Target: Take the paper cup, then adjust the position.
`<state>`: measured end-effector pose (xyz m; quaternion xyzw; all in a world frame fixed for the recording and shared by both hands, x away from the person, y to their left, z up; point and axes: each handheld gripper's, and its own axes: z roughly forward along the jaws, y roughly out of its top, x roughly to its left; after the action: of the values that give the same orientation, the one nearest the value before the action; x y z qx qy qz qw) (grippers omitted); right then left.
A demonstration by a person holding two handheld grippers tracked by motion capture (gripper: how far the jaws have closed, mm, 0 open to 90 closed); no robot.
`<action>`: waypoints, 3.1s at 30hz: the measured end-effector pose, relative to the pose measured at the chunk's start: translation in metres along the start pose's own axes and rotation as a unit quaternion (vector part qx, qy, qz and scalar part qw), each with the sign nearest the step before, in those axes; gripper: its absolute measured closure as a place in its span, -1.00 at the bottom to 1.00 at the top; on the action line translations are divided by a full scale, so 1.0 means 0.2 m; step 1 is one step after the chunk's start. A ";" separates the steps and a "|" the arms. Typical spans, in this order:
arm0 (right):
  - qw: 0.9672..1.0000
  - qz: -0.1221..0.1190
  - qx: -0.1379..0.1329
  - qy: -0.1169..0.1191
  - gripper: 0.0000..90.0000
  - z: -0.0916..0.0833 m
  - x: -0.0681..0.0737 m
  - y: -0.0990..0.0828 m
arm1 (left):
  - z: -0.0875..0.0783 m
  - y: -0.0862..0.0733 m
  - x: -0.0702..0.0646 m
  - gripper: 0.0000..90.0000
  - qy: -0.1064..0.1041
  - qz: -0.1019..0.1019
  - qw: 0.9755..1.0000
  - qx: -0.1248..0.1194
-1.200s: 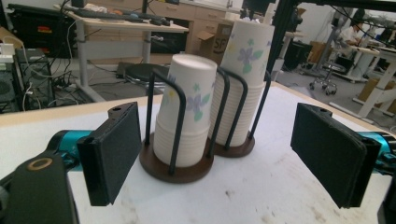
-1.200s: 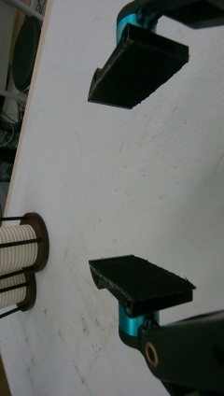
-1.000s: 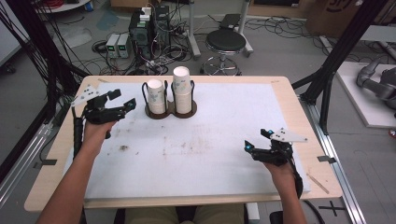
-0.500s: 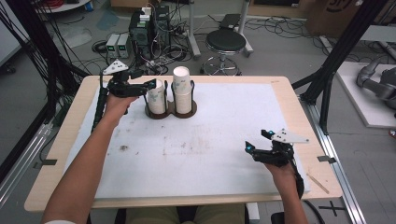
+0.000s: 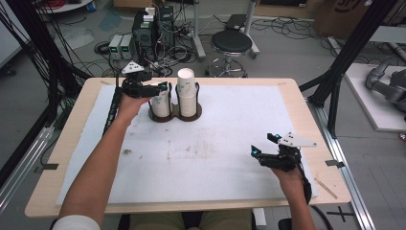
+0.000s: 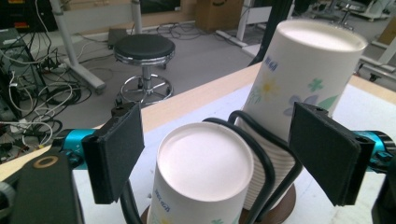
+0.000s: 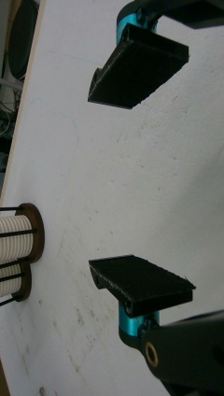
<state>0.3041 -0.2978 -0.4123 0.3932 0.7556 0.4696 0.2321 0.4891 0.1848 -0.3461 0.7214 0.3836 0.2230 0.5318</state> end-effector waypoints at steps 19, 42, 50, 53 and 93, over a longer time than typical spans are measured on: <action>1.000 0.001 0.002 0.001 -0.60 -0.01 0.00 0.00 | 0.07 -0.05 0.02 -0.30 0.014 0.007 0.999 0.048; 1.000 -0.002 0.004 0.003 -0.60 0.00 0.01 0.00 | -0.06 0.05 0.03 -0.19 0.020 -0.022 0.999 -0.024; 1.000 -0.006 0.006 0.006 -0.60 0.01 0.01 0.00 | -0.16 0.11 0.00 -0.18 0.019 -0.025 0.997 -0.077; 1.000 -0.006 0.005 0.006 -0.60 0.01 0.01 0.00 | -0.22 0.14 -0.02 -0.18 0.009 -0.021 0.994 -0.105; 0.999 -0.015 0.012 0.038 -0.60 0.07 0.10 0.05 | -0.59 -0.15 -0.39 -0.19 -0.112 0.032 0.990 -0.080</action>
<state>0.3054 -0.2720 -0.4094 0.3666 0.7755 0.4711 0.2058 0.3467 0.1985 -0.3284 0.7090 0.2790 0.1881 0.6198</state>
